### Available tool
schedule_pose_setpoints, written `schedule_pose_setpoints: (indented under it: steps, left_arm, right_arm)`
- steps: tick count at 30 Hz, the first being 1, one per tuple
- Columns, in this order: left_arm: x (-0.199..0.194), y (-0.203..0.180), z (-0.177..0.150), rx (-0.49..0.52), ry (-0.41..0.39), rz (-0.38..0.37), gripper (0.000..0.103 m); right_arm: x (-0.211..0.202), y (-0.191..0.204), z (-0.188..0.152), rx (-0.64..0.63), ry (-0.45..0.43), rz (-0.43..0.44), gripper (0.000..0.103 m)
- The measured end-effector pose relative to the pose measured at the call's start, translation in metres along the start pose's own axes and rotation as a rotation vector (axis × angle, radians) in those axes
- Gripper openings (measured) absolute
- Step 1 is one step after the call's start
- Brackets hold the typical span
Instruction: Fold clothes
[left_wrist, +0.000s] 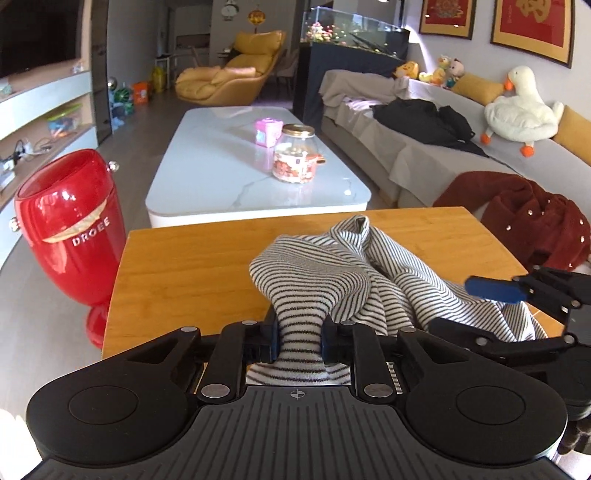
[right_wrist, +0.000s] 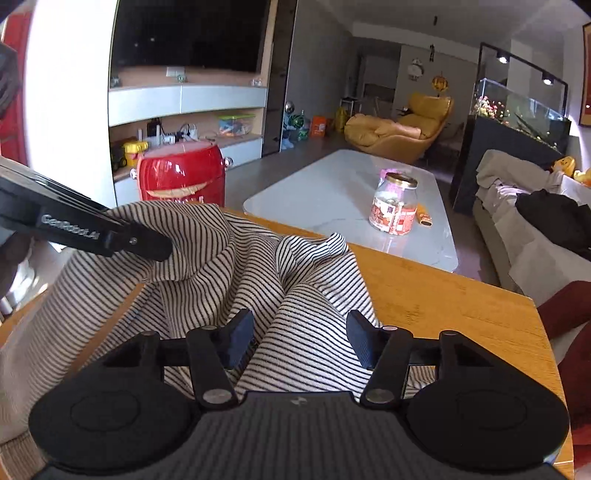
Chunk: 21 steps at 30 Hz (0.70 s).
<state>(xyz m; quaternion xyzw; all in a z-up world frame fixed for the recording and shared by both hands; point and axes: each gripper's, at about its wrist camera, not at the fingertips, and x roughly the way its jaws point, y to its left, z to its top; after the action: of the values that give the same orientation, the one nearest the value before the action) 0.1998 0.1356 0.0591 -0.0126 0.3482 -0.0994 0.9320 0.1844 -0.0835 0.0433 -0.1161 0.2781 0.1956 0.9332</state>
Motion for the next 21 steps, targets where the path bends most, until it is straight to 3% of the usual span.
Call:
schedule_pose_setpoints:
  steps: [2,3,4,8,12,14,18,21]
  left_arm:
    - [0.004,0.004,-0.004,-0.007,-0.002,0.013,0.021]
    - [0.004,0.010,-0.006,-0.020,0.000,0.019,0.021]
    - [0.004,0.016,-0.008,-0.034,0.004,0.019,0.021]
    - [0.007,0.037,-0.015,-0.062,0.025,0.035,0.020]
    - [0.019,0.051,-0.015,-0.078,0.040,0.069,0.016]
    - [0.026,0.058,-0.013,-0.089,0.045,0.089,0.016]
    - [0.031,0.061,-0.010,-0.082,0.039,0.148,0.016]
    - [0.028,0.059,-0.006,-0.058,0.025,0.200,0.021]
  right_arm:
    - [0.019,0.002,-0.005,-0.052,0.069,-0.013,0.033]
    - [0.027,0.003,-0.007,-0.079,0.100,-0.019,0.014]
    - [0.023,0.000,-0.010,-0.121,0.090,-0.028,0.008]
    - [-0.006,-0.026,-0.006,-0.306,-0.018,-0.152,0.006]
    - [-0.003,-0.096,0.018,-0.286,-0.052,-0.370,0.005]
    - [0.015,-0.129,0.020,-0.234,-0.012,-0.421,0.005]
    - [0.045,-0.159,0.006,-0.105,0.093,-0.385,0.006]
    - [0.045,-0.166,-0.002,-0.051,0.077,-0.359,0.006]
